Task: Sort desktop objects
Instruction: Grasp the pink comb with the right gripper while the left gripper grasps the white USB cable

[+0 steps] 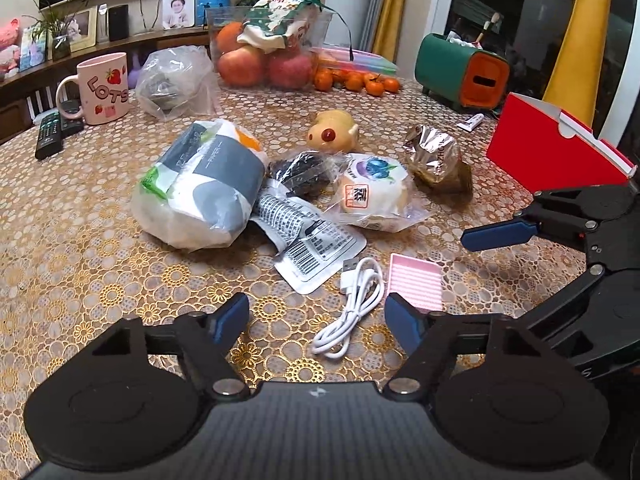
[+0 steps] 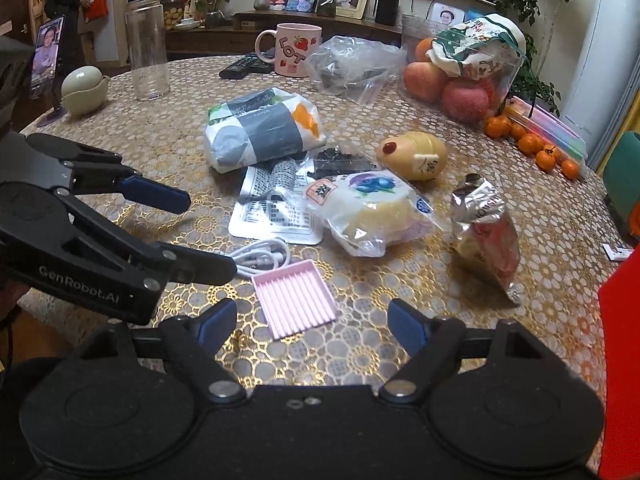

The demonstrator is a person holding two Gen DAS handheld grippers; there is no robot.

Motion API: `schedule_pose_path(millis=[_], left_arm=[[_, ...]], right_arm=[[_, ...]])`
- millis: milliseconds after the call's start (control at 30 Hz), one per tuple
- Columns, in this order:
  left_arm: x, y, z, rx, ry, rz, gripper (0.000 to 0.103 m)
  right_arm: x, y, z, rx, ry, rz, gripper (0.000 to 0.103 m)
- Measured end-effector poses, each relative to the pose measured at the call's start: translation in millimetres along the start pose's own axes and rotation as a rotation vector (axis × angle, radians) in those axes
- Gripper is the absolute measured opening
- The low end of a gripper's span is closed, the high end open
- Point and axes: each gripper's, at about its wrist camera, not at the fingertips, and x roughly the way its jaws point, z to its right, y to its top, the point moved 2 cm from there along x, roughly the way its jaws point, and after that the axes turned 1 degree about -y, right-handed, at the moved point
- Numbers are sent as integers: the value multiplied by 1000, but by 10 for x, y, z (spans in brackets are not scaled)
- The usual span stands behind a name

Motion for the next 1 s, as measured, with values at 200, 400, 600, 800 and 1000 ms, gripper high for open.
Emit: schedule_pose_path(millis=[200,400,600,800,1000], left_arm=[[-4,-19,-37,-12,-14,7,73],[5,-27,-92,-41,-32,10,73],[-1,-48,-95,-35,-46,13,73],[20,-46,-20,-4,-57,12,65],[64,-44,124,74,-36,12,50]], right_arm=[[111,0,-31,-4,-11,-8,73],[144,8,2,9,10,3,66],[135,10,29,15,60,8,47],[117,-7,71,10,41,8,47],[59,-76,225,50,-3,-3,47]])
